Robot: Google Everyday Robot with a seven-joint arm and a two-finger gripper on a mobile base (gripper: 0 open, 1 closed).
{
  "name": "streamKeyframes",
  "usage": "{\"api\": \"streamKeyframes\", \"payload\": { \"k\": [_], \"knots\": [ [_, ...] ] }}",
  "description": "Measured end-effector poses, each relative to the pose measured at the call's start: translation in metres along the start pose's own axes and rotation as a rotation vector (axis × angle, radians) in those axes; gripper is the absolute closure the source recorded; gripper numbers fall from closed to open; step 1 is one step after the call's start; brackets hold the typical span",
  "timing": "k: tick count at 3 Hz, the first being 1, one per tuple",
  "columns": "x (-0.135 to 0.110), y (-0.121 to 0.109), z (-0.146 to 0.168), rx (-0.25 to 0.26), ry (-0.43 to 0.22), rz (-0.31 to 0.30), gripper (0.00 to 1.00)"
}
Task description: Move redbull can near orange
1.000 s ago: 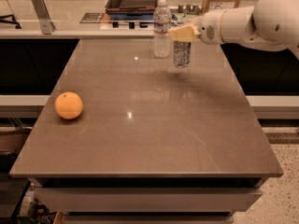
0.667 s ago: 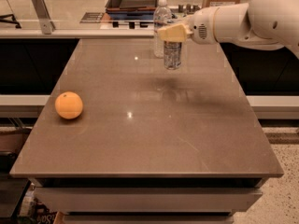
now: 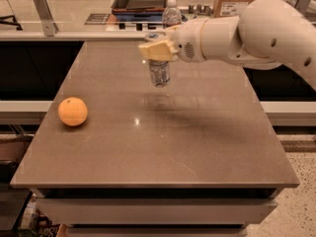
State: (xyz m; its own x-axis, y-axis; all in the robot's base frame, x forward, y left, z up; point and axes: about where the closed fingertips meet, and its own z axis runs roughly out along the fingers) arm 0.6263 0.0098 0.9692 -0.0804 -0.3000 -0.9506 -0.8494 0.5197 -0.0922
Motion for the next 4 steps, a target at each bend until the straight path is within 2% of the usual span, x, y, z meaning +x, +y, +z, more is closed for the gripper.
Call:
{"api": "streamKeyframes", "payload": {
  "k": [1, 2, 3, 4],
  "knots": [
    [0.001, 0.047, 0.013, -0.032, -0.022, -0.053, 1.0],
    [0.0, 0.091, 0.023, -0.051, -0.041, -0.074, 1.0],
    [-0.001, 0.125, 0.035, -0.073, -0.057, -0.063, 1.0],
    [0.008, 0.15, 0.048, -0.094, -0.082, -0.012, 1.0]
  ]
}}
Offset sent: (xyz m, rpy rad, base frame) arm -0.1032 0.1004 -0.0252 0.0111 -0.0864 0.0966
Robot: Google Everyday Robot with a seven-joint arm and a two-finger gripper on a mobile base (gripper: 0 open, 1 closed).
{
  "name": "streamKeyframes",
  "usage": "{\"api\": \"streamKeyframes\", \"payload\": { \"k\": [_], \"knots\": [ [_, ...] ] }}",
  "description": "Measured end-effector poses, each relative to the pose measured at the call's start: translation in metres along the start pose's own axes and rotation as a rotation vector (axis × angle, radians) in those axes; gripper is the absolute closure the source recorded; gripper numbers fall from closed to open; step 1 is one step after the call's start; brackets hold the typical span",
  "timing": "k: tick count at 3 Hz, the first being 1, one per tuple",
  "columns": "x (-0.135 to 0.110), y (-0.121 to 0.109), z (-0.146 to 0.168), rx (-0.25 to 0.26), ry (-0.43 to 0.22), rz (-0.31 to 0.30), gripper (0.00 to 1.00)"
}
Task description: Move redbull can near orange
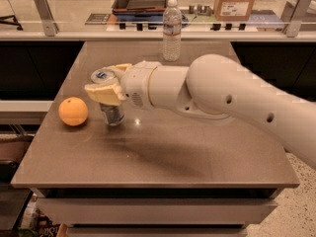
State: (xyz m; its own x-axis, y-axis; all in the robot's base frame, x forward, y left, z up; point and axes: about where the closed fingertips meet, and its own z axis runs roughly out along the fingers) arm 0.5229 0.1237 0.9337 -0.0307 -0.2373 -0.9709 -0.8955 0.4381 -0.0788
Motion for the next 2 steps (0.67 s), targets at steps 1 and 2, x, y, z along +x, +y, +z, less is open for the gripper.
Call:
{"api": "streamKeyframes", "payload": {
  "k": [1, 2],
  "knots": [
    [0.014, 0.016, 0.012, -0.013, -0.02, 0.036, 1.0],
    [0.025, 0.023, 0.018, -0.019, -0.024, 0.047, 1.0]
  ]
}}
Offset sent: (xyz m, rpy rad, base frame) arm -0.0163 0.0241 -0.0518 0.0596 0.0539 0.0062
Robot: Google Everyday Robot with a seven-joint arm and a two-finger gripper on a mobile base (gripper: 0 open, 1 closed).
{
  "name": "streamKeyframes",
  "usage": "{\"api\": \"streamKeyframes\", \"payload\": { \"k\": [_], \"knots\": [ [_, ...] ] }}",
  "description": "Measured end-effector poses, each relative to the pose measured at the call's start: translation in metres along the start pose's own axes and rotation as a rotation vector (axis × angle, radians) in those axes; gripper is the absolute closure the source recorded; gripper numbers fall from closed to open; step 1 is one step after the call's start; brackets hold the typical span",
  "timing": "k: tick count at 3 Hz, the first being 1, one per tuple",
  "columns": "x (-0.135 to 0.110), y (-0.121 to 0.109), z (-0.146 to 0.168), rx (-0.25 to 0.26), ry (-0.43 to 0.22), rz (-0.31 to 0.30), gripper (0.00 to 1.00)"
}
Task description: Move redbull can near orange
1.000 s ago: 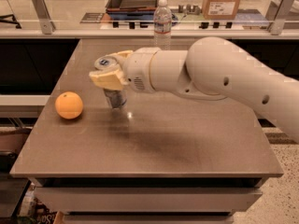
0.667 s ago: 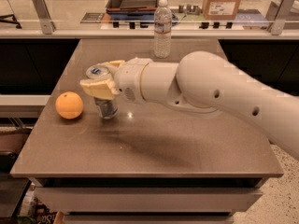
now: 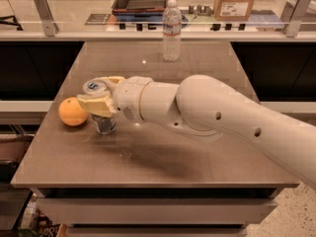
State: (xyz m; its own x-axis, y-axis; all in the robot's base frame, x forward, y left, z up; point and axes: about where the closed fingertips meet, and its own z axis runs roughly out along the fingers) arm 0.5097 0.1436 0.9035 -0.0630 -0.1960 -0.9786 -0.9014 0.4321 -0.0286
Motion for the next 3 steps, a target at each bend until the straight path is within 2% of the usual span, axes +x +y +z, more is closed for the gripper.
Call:
{"api": "streamKeyframes", "payload": {
  "k": [1, 3],
  "knots": [
    [-0.0047, -0.0001, -0.0009, 0.0, 0.0, 0.0, 0.83],
    [-0.0063, 0.0018, 0.0, -0.003, 0.0, -0.003, 0.35]
  ]
}}
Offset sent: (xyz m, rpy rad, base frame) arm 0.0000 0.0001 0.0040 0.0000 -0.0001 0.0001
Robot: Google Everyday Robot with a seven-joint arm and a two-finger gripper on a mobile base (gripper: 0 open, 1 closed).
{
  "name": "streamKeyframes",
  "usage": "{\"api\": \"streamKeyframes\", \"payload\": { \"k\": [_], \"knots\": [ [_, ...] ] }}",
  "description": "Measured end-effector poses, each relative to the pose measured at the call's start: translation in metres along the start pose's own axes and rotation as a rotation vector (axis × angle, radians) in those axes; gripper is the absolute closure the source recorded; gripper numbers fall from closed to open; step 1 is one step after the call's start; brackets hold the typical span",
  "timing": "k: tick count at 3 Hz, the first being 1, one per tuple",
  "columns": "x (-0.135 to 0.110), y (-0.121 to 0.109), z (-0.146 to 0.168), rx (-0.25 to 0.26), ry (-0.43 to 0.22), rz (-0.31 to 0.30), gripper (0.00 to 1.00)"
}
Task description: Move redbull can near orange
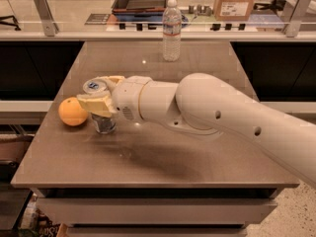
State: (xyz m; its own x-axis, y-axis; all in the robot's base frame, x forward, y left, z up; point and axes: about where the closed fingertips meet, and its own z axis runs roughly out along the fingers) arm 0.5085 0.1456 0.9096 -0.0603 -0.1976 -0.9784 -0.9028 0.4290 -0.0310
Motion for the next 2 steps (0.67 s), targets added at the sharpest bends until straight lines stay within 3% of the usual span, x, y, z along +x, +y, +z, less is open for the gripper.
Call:
{"api": "streamKeyframes", "payload": {
  "k": [1, 2],
  "knots": [
    [-0.001, 0.0017, 0.0009, -0.003, 0.0, -0.003, 0.12],
    [-0.0019, 0.0033, 0.0017, -0.005, 0.0, -0.005, 0.0]
  ]
}}
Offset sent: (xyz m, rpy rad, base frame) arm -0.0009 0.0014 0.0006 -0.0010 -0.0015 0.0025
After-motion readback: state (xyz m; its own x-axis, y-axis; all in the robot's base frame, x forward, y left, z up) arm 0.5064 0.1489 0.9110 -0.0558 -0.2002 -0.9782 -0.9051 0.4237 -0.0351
